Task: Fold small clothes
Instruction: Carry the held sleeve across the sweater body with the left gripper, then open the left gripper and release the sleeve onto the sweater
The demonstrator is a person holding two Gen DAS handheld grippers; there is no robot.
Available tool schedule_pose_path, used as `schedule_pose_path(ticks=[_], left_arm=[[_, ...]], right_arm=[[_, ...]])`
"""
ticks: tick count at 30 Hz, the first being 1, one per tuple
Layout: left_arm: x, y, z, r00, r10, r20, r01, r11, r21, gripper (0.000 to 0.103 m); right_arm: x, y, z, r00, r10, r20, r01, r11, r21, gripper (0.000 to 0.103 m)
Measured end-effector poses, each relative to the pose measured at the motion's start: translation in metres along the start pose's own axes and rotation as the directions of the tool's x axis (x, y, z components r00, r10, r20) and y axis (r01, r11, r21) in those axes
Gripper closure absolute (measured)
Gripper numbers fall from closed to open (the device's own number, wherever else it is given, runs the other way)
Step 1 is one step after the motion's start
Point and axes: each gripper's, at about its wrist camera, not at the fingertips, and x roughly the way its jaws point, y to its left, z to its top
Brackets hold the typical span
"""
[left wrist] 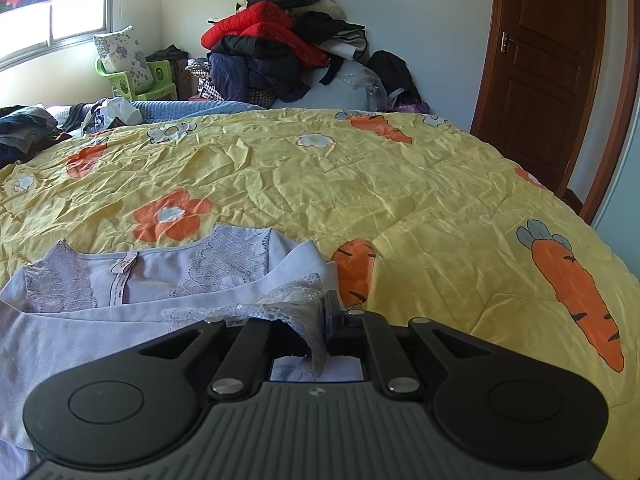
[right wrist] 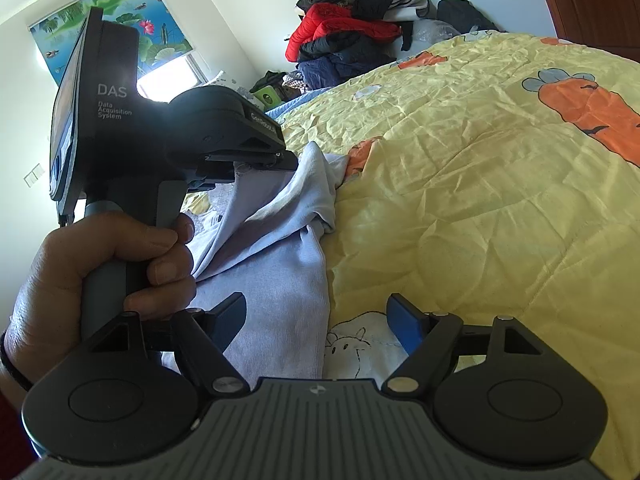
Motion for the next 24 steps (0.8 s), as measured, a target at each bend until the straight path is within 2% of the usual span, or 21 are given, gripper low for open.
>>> schedule_pose_path(ticks=[12,15,17,18,19,21,24], left_arm=[[0.0,-0.008,0.0,1.0,-0.01,-0.012,0.01,1.0,0.018,0.094],[-0.001,-0.01,0.001,1.0,-0.017,-0.011,0.017,1.0,0.02,0.091],[-0.002,-0.011,0.002,1.0,-0.028,-0.008,0.028,0.999,0.022,0.08],[-0.004,-0.012,0.003,0.999,-0.037,-0.002,0.037,0.999,0.026,0.066],[-0.006,-0.013,0.004,0.999,-0.043,0.007,0.042,0.999,0.03,0.048],[-0.013,-0.018,0.005,0.998,-0.049,0.046,0.047,0.998,0.048,0.028],[-0.021,-0.027,0.007,0.995,-0.055,0.077,0.048,0.995,0.092,0.028]], right_arm=[[-0.004,-0.004,-0.001,1.0,0.001,0.006,-0.001,1.0,0.007,0.025],[-0.005,-0.005,-0.002,1.0,-0.003,0.007,0.003,1.0,0.006,0.025],[-0.007,-0.005,-0.002,1.0,-0.006,0.008,0.006,1.0,0.006,0.025],[-0.007,-0.006,-0.002,1.0,-0.007,0.009,0.007,1.0,0.008,0.025],[-0.007,-0.006,-0.002,1.0,-0.009,0.009,0.009,1.0,0.009,0.025],[-0.008,-0.007,-0.002,1.0,-0.015,0.011,0.015,1.0,0.009,0.025],[-0.009,-0.009,-0.001,1.0,-0.025,0.012,0.025,1.0,0.012,0.025]])
